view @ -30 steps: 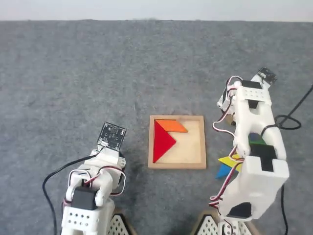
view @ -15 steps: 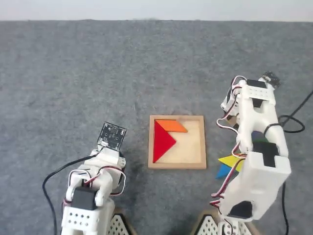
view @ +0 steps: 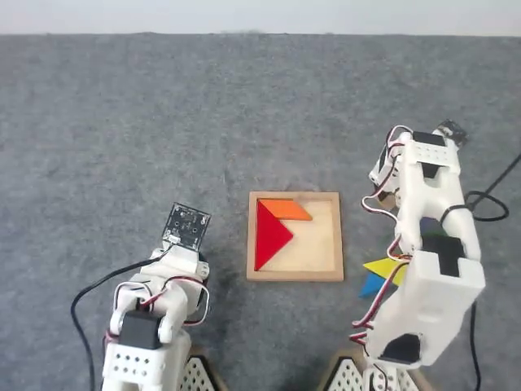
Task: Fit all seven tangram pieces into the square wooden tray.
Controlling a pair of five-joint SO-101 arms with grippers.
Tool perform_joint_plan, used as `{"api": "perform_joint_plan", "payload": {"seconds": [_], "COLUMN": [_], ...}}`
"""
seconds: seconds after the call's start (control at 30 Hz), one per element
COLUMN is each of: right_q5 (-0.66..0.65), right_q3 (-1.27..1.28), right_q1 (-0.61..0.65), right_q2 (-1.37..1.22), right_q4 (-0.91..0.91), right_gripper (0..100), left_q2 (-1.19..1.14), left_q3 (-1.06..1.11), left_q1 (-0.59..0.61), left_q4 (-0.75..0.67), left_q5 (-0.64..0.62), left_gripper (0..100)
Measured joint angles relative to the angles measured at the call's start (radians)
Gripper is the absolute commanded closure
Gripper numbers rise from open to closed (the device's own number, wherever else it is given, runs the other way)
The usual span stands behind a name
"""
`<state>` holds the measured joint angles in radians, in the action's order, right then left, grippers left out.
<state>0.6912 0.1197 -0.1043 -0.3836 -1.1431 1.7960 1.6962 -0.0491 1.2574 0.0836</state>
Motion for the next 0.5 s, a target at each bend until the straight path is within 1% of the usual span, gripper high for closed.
{"api": "perform_joint_plan", "payload": {"seconds": [0.07, 0.17, 0.23, 0.5], "right_q5": [0.043, 0.16, 0.212, 0.279], "right_q3": [-0.002, -0.002, -0.002, -0.037], "right_q1": [0.002, 0.017, 0.023, 0.031], "right_q2": [0.0, 0.0, 0.0, -0.005], "right_q4": [0.0, -0.002, -0.003, -0.005], "right_gripper": [73.9, 73.9, 73.9, 73.9], "left_q2": [0.0, 0.0, 0.0, 0.0], "left_q3": [0.0, 0.0, 0.0, 0.0], "left_q1": [0.0, 0.0, 0.0, 0.0], "left_q4": [0.0, 0.0, 0.0, 0.0], "left_q5": [0.0, 0.0, 0.0, 0.0], "left_gripper": [99, 99, 99, 99]}}
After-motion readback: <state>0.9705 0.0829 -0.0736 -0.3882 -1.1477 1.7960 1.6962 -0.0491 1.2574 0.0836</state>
